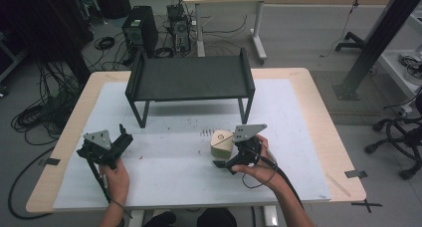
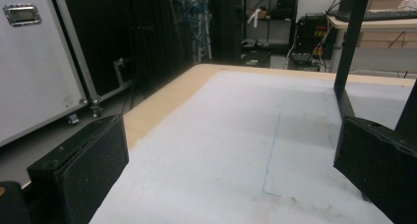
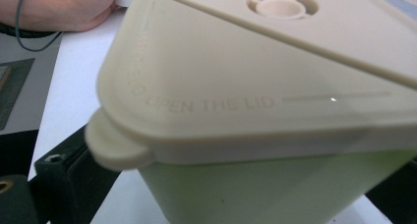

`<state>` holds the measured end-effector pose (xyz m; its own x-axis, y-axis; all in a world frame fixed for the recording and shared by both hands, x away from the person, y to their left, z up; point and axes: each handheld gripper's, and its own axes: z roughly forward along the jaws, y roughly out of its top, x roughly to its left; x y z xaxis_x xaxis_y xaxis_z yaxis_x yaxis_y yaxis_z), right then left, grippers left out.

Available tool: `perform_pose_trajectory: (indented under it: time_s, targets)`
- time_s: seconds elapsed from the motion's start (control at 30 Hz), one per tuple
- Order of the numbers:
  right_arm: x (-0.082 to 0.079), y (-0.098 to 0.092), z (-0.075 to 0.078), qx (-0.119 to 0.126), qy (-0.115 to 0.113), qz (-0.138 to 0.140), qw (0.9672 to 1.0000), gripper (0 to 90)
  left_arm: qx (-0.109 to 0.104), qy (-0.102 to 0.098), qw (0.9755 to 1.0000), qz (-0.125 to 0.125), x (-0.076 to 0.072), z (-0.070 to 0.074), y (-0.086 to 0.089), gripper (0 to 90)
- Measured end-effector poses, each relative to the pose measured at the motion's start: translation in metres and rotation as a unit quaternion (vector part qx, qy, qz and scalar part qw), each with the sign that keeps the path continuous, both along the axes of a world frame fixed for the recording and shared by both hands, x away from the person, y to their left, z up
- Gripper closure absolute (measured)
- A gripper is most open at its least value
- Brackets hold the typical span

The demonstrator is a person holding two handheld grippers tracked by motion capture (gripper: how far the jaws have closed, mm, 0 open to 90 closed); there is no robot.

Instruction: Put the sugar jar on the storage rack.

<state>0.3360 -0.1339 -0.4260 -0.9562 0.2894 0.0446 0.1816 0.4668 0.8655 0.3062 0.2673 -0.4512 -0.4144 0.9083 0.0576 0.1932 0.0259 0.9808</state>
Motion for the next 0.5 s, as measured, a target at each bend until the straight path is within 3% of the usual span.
perform_pose_trajectory:
  time_s: [0.5]
  targets:
    - [0.0001, 0.0003, -0.0006, -0.004, -0.001, -0.001, 1.0000, 1.7, -0.001, 0.000, 1.0000, 0.000, -0.0001, 0.0000, 0.0001, 0.2]
